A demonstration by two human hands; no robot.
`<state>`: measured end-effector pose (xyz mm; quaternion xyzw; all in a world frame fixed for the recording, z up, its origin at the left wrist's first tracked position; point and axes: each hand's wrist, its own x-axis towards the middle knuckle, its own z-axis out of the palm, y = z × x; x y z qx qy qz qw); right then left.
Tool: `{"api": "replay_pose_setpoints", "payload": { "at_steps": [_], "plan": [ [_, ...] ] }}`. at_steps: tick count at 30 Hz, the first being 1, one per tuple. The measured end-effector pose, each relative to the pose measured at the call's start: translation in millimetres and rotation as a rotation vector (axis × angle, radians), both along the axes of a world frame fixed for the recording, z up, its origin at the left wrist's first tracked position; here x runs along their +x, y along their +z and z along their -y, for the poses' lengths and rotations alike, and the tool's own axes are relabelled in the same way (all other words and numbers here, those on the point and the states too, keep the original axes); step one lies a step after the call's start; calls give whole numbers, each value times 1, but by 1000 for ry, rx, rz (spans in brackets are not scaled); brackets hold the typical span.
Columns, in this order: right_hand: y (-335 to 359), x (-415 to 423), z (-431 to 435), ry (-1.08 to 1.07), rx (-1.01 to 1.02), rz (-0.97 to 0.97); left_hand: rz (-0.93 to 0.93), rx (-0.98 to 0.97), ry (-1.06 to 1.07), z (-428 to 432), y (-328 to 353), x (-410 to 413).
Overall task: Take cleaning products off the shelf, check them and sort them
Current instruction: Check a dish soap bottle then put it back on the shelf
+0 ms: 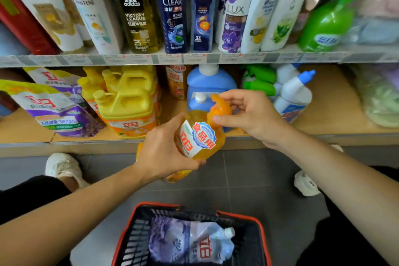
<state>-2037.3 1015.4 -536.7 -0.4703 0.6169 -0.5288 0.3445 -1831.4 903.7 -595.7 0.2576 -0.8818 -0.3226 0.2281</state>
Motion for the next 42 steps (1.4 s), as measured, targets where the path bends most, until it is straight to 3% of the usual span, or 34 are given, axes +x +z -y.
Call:
{"api": "replay_pose_setpoints", "payload": {
  "at_steps": [7,14,25,34,38,42],
  "plan": [
    [-3,-7,-15,89,120,-76,210,-337,-63,1,7,6],
    [7,-14,-15,165,143,-213,277,-391,-79,3,16,10],
    [7,-15,-13,198,132,-152,301,-439,-91,4,22,14],
    [-5,-2,-13,134,124,-280,302,-500,-60,1,26,14],
    [-13,3,-16,145,82,-225,263,-482,-37,4,26,14],
    [-15,7,-14,72,-22,36,236,-285,-16,5,29,13]
  ]
}}
